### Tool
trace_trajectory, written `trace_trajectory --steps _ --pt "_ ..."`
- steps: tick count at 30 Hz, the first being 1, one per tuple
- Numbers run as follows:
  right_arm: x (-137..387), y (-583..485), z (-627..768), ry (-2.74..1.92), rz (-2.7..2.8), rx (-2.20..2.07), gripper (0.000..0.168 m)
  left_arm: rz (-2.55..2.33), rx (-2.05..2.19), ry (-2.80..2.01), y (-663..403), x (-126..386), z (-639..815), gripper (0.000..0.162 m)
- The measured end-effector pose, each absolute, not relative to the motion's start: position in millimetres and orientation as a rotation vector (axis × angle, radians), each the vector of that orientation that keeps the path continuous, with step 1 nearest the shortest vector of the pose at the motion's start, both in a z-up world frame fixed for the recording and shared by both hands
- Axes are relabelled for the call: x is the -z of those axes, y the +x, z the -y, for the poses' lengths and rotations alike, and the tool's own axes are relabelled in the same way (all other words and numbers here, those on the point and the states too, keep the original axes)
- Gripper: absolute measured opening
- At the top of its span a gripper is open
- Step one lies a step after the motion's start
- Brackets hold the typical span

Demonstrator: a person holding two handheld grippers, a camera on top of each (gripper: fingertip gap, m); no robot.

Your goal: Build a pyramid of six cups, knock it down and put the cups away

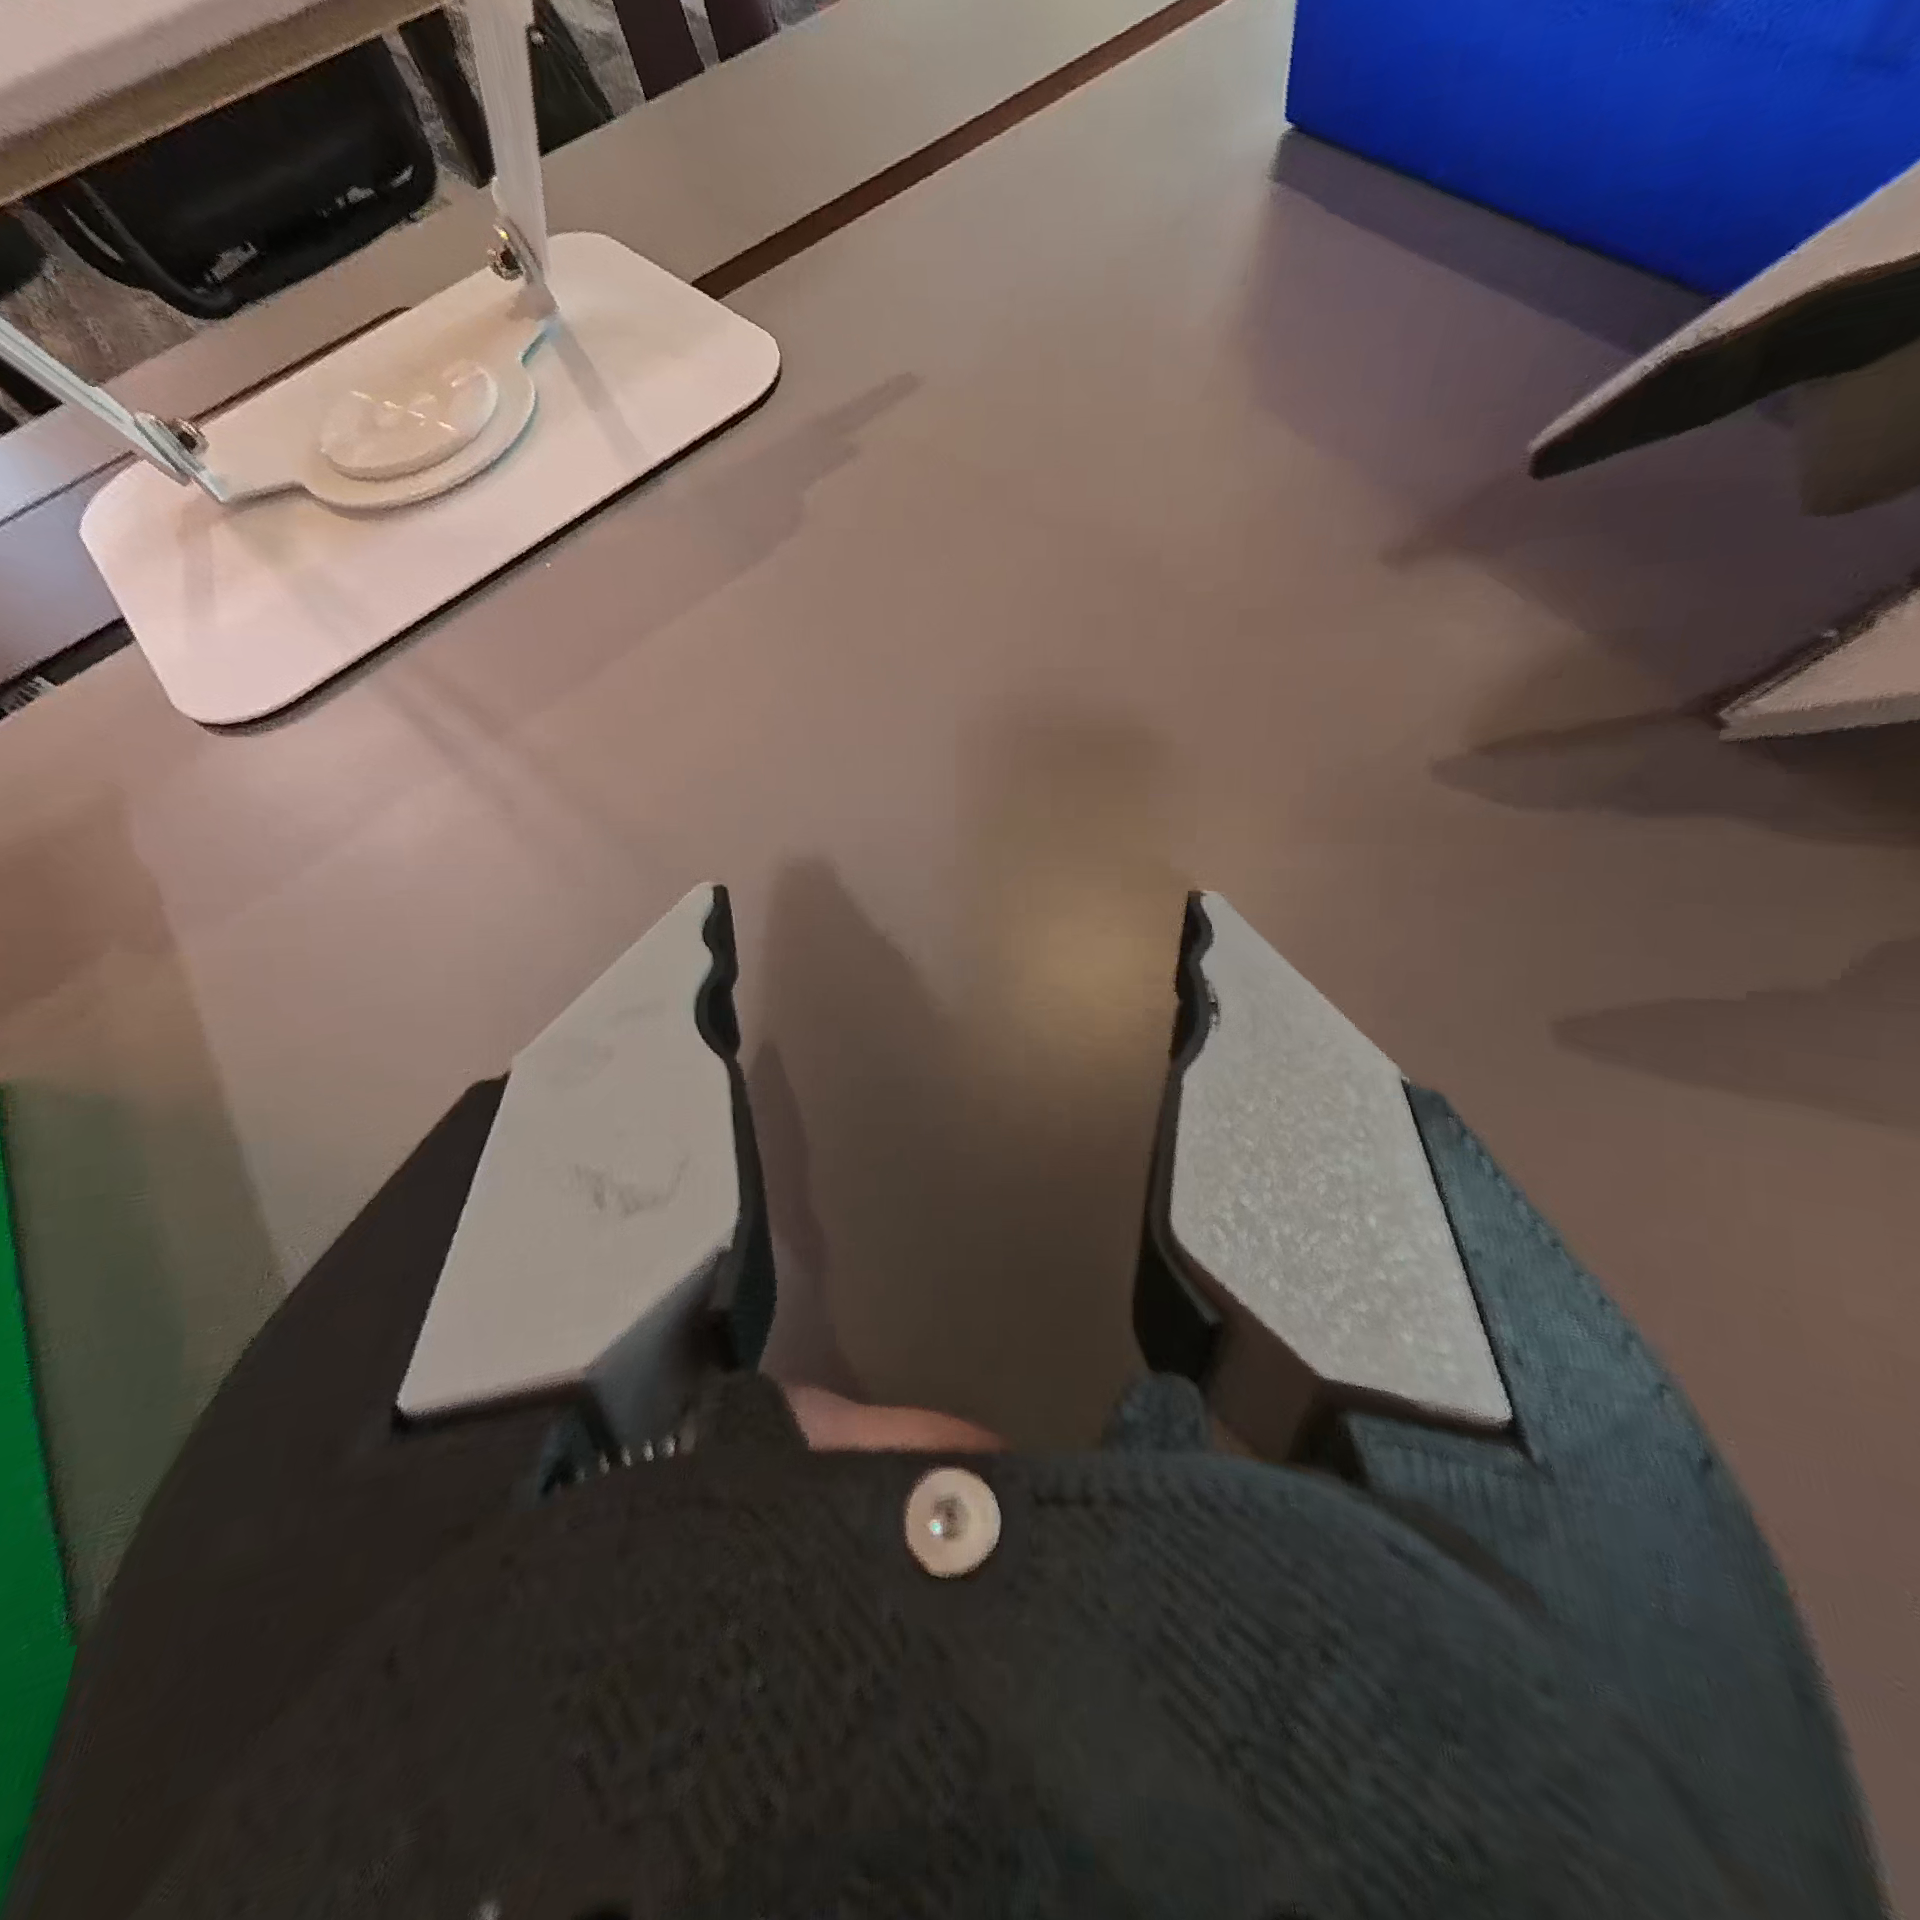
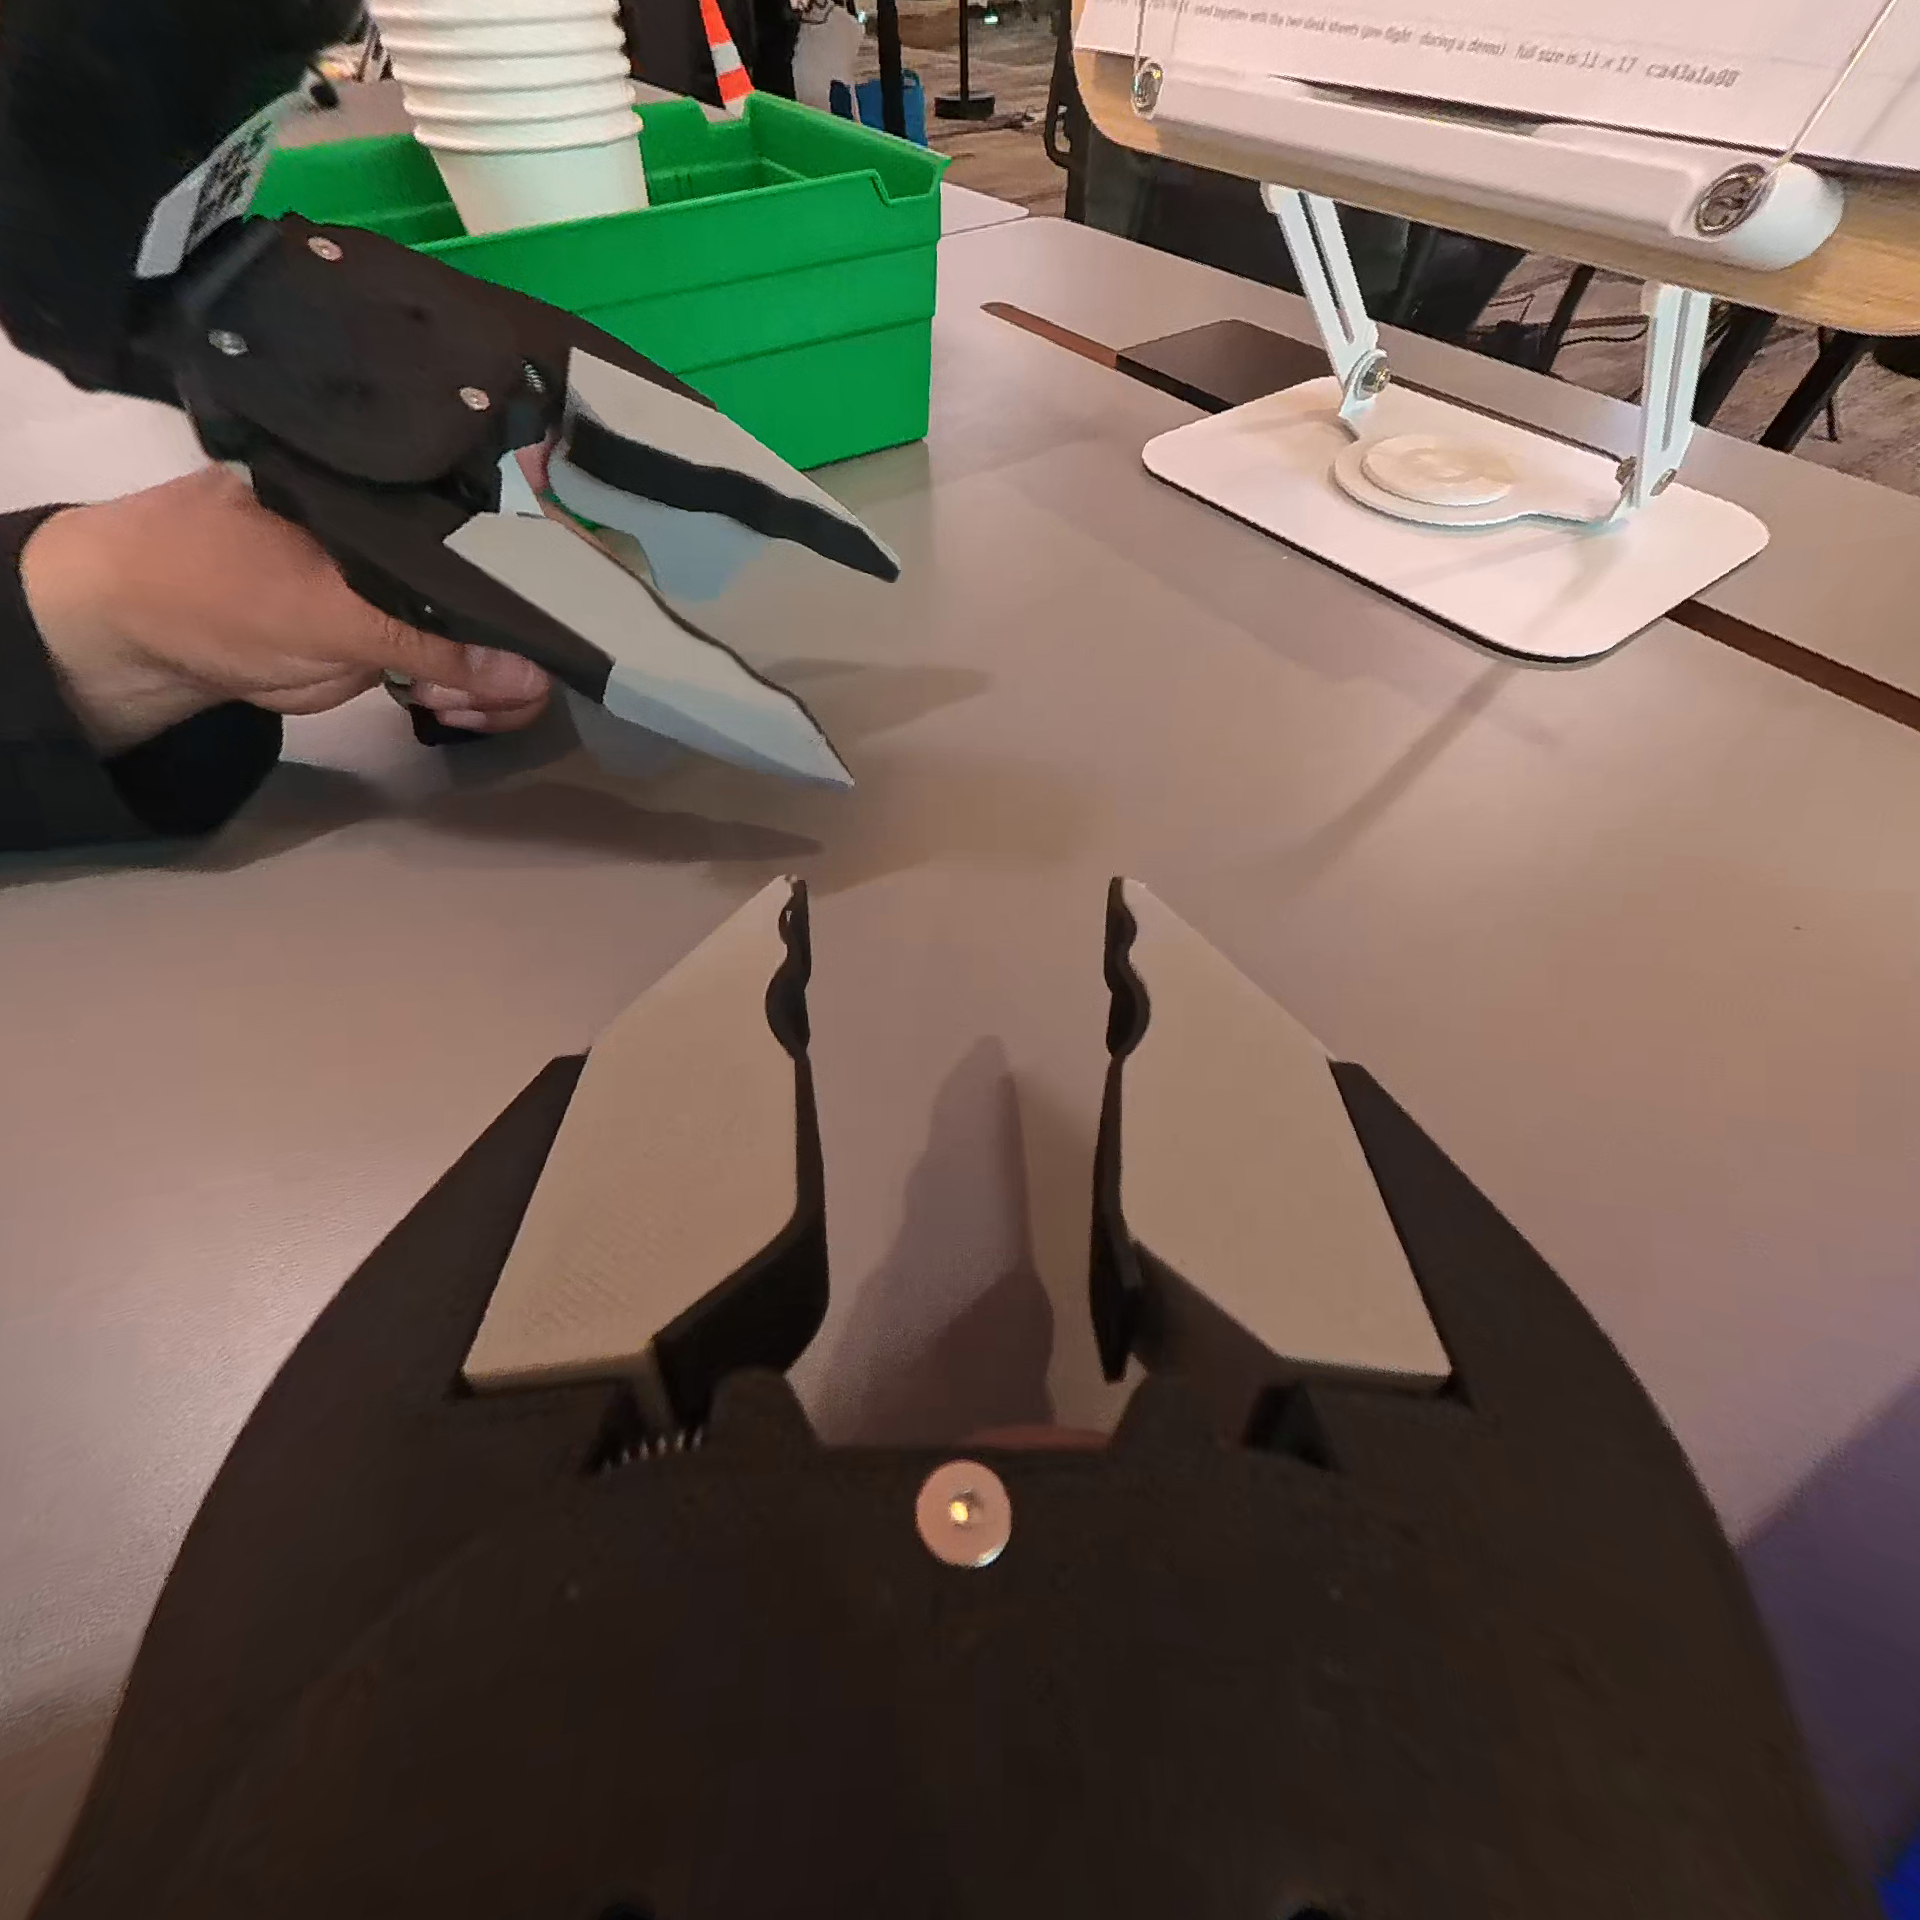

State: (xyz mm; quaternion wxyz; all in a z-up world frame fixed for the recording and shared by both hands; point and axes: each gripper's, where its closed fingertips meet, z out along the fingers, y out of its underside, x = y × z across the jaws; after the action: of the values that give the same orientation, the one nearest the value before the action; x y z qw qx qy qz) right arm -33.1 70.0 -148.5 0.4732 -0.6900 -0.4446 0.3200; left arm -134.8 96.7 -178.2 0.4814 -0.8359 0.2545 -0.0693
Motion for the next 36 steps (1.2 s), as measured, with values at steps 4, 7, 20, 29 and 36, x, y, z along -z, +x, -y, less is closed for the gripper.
trace_trajectory --steps 4,7,20,29,36 --pt "151.2 -36.4 -65.2 -1.676 1.131 -0.749 0.054 -0.587 0.163 -2.049 -138.0 178.4 -100.7 0.083" --pt "151.9 -37.9 -63.0 -1.661 1.152 -0.719 0.053 -0.571 0.151 -2.050 -139.8 178.0 -102.7 0.083" --pt "136.5 -27.5 -69.8 -1.547 1.115 -0.693 0.057 -0.491 0.180 -2.005 -149.0 167.8 -102.2 0.081" --pt "143.2 -26.8 -75.8 -1.602 1.122 -0.706 0.067 -0.516 0.194 -2.036 -145.8 173.3 -102.3 0.081" --pt "147.9 -30.2 -73.1 -1.589 1.171 -0.634 0.064 -0.512 0.217 -2.024 -146.2 171.1 -101.3 0.078"
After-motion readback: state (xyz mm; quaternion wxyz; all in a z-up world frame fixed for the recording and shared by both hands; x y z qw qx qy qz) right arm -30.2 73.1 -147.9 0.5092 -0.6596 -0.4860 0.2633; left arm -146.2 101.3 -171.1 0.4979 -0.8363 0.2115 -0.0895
